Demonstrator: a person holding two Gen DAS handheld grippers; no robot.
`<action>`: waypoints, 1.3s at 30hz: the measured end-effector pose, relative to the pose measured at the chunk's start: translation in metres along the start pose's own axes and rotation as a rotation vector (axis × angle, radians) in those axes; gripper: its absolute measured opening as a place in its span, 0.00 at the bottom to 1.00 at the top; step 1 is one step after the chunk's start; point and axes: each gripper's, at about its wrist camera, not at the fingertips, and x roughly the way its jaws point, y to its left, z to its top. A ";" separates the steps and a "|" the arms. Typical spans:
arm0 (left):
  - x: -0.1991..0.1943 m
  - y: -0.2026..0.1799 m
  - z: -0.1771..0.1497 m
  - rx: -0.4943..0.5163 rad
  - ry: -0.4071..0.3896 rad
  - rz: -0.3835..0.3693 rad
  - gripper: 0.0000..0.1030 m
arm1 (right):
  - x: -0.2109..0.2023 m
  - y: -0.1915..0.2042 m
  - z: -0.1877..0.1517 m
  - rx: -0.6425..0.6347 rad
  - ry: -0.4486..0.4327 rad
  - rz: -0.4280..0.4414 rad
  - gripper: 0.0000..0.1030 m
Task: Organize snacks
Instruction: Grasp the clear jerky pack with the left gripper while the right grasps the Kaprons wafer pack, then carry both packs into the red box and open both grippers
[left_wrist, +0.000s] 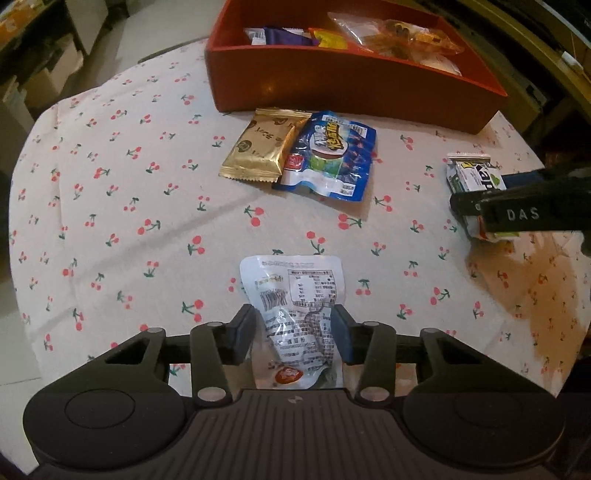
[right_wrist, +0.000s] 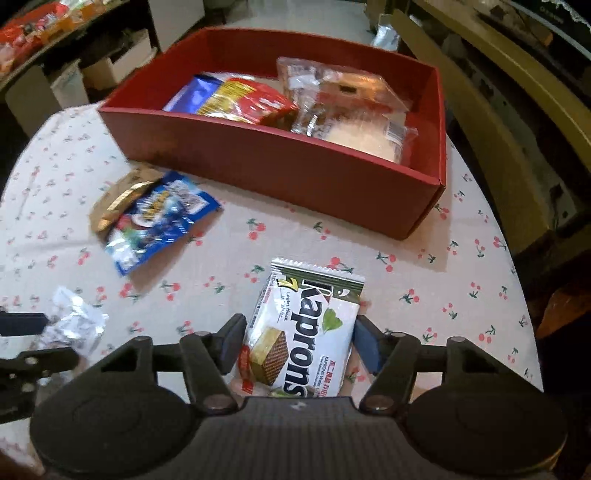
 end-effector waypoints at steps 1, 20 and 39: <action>-0.001 0.000 -0.001 -0.006 -0.005 -0.002 0.48 | -0.004 0.002 -0.002 -0.002 -0.013 0.008 0.67; 0.000 -0.014 -0.024 0.018 -0.013 0.043 0.61 | -0.034 0.010 -0.009 0.000 -0.076 0.114 0.67; -0.031 0.000 -0.006 -0.106 -0.129 -0.021 0.60 | -0.054 0.007 -0.009 0.024 -0.143 0.133 0.67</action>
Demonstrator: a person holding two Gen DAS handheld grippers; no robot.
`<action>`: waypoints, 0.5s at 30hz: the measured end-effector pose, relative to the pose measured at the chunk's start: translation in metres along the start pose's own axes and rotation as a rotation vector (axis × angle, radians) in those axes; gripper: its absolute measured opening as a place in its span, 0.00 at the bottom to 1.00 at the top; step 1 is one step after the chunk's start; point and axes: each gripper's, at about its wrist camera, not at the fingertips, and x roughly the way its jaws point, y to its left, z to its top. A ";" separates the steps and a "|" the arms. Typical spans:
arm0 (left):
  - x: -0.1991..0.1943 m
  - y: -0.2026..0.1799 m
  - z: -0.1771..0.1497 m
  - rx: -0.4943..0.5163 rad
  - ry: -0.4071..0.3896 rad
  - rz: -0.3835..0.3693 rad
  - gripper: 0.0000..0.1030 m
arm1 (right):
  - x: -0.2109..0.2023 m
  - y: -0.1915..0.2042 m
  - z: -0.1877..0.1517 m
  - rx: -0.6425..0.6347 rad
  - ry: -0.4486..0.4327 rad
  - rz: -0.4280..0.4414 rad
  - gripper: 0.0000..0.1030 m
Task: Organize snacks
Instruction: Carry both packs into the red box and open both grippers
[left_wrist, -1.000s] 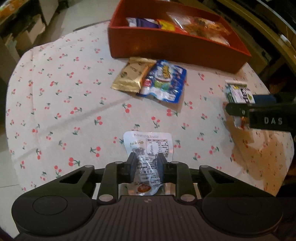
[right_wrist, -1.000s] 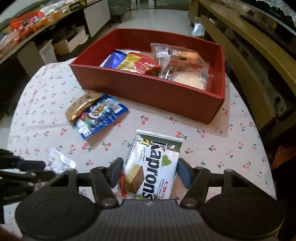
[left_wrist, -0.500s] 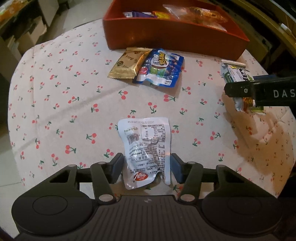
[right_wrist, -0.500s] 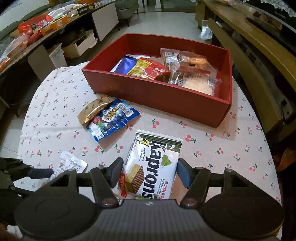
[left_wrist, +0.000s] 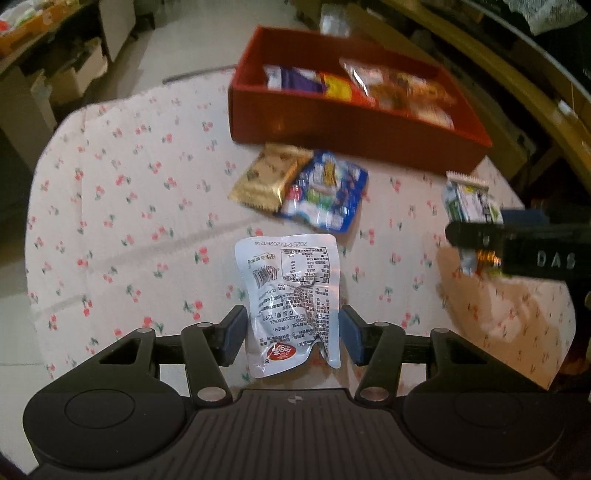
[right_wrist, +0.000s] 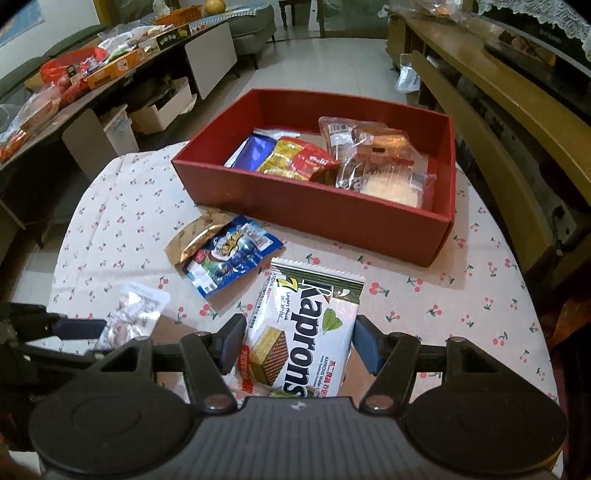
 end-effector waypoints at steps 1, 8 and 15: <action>-0.002 0.000 0.003 -0.002 -0.012 0.000 0.60 | -0.001 -0.001 0.001 0.004 -0.007 0.003 0.67; -0.011 -0.008 0.035 -0.015 -0.100 -0.016 0.60 | -0.009 -0.006 0.019 0.026 -0.066 -0.003 0.67; -0.013 -0.023 0.072 0.008 -0.172 -0.024 0.60 | -0.008 -0.013 0.044 0.053 -0.106 -0.010 0.67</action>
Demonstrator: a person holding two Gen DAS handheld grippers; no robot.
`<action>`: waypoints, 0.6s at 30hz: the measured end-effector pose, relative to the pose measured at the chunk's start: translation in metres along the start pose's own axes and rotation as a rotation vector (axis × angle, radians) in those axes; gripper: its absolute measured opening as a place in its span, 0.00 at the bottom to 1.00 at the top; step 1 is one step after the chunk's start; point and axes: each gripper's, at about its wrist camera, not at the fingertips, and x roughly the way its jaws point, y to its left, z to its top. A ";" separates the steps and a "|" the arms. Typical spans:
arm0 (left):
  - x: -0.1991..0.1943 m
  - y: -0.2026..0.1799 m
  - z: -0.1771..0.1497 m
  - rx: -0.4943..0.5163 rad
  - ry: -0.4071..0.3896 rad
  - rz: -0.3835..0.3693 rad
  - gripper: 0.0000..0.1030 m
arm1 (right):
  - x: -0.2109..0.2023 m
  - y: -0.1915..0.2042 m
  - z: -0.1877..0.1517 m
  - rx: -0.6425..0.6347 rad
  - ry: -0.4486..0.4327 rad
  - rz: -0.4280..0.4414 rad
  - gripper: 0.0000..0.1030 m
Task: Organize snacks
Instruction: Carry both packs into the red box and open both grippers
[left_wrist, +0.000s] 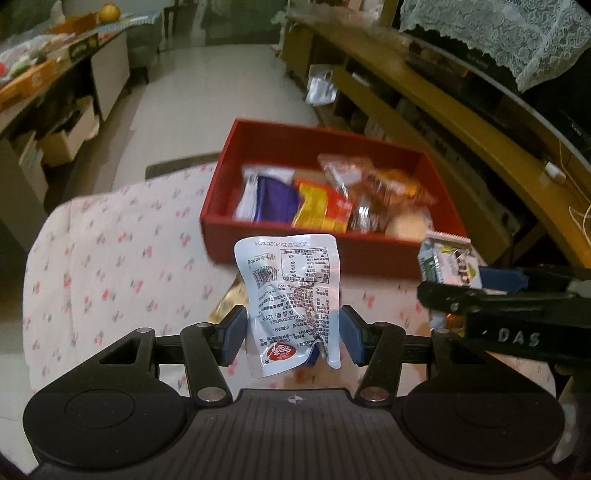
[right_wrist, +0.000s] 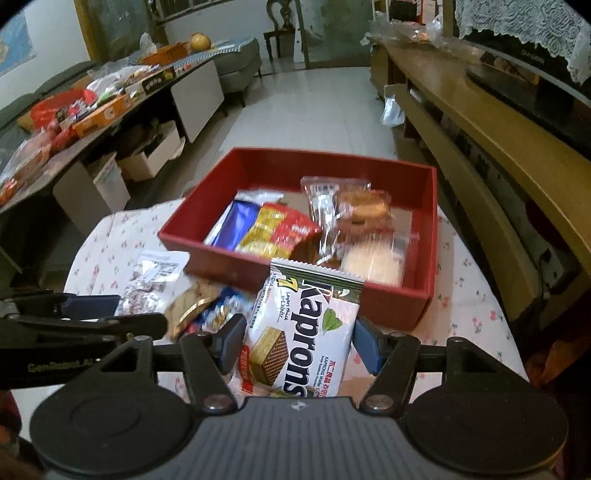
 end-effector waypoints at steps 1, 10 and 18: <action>0.002 -0.002 0.004 0.003 -0.005 -0.001 0.60 | 0.001 -0.001 0.003 0.002 -0.004 0.001 0.67; 0.014 -0.011 0.034 0.012 -0.044 0.023 0.60 | 0.011 -0.005 0.027 0.026 -0.036 -0.008 0.67; 0.022 -0.015 0.046 0.024 -0.067 0.056 0.60 | 0.020 -0.011 0.043 0.047 -0.054 -0.021 0.67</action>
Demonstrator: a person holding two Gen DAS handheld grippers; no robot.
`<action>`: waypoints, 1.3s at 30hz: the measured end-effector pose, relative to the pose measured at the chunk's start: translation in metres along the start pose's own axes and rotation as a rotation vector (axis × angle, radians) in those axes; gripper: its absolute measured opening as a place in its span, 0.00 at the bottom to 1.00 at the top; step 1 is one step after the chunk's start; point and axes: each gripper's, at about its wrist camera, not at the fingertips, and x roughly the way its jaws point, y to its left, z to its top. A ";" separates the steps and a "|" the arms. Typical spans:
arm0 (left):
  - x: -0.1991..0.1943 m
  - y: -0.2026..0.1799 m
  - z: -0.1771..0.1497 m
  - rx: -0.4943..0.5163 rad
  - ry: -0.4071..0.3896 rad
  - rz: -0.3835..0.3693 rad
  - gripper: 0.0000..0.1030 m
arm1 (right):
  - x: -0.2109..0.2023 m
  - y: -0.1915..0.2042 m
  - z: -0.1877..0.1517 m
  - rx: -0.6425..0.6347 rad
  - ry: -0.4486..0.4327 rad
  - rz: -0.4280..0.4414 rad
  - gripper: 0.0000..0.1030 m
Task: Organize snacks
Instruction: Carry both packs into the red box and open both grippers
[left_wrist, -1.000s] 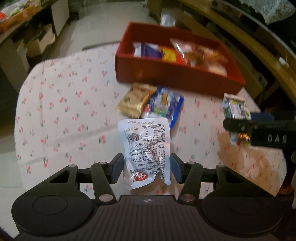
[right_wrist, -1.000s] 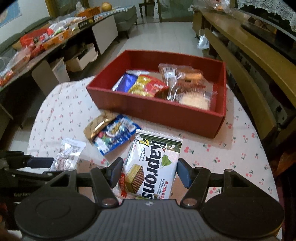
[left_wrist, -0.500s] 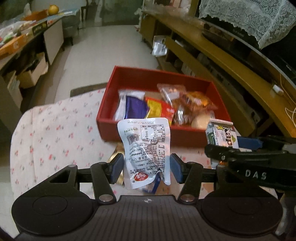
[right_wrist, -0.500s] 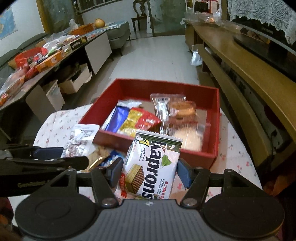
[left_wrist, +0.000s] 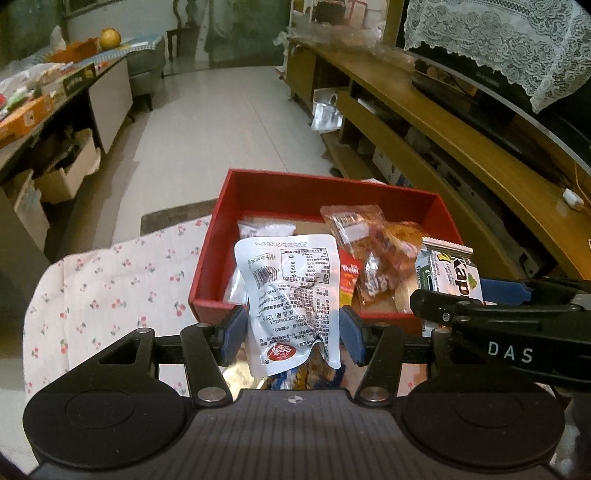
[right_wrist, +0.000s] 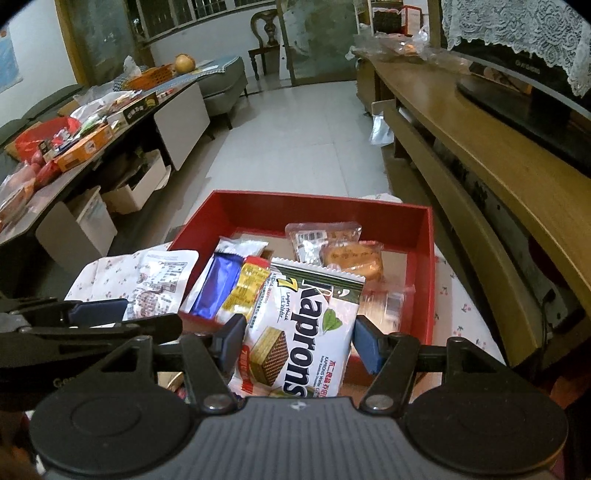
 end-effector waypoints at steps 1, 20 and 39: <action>0.001 0.000 0.002 0.002 -0.004 0.004 0.60 | 0.001 -0.001 0.002 0.002 -0.003 -0.001 0.67; 0.028 -0.005 0.027 0.025 -0.027 0.068 0.59 | 0.033 -0.009 0.026 0.003 -0.020 -0.033 0.67; 0.063 -0.008 0.031 0.035 -0.002 0.102 0.59 | 0.067 -0.012 0.032 -0.020 0.000 -0.075 0.66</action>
